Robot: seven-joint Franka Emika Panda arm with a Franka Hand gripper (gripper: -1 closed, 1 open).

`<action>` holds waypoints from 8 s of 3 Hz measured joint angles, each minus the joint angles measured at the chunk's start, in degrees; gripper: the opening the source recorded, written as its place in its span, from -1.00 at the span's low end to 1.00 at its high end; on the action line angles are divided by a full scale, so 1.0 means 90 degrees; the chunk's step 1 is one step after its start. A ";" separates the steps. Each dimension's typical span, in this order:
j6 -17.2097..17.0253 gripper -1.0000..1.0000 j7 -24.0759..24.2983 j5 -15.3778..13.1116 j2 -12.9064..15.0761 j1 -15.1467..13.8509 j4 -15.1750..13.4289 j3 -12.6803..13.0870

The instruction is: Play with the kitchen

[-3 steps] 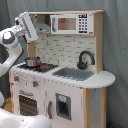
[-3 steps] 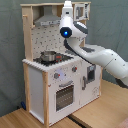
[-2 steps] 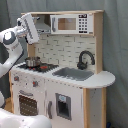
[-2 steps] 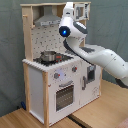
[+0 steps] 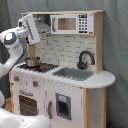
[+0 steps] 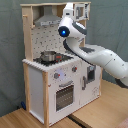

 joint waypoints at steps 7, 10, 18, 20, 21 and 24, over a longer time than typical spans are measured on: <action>-0.0421 -1.00 -0.1441 -0.0247 0.0722 0.1145 -0.1838 -0.0125; 0.0691 -1.00 -0.1495 -0.0420 0.0671 0.1965 -0.3201 -0.0408; 0.2269 1.00 -0.3058 -0.0536 -0.0129 0.2955 -0.1735 0.0616; 0.2928 1.00 -0.3182 -0.1139 -0.0131 0.3120 -0.1803 0.1648; 0.3256 1.00 -0.3229 -0.1336 -0.0131 0.3315 -0.2113 0.2025; 0.4077 1.00 -0.3374 -0.1520 -0.0131 0.4548 -0.3562 0.2253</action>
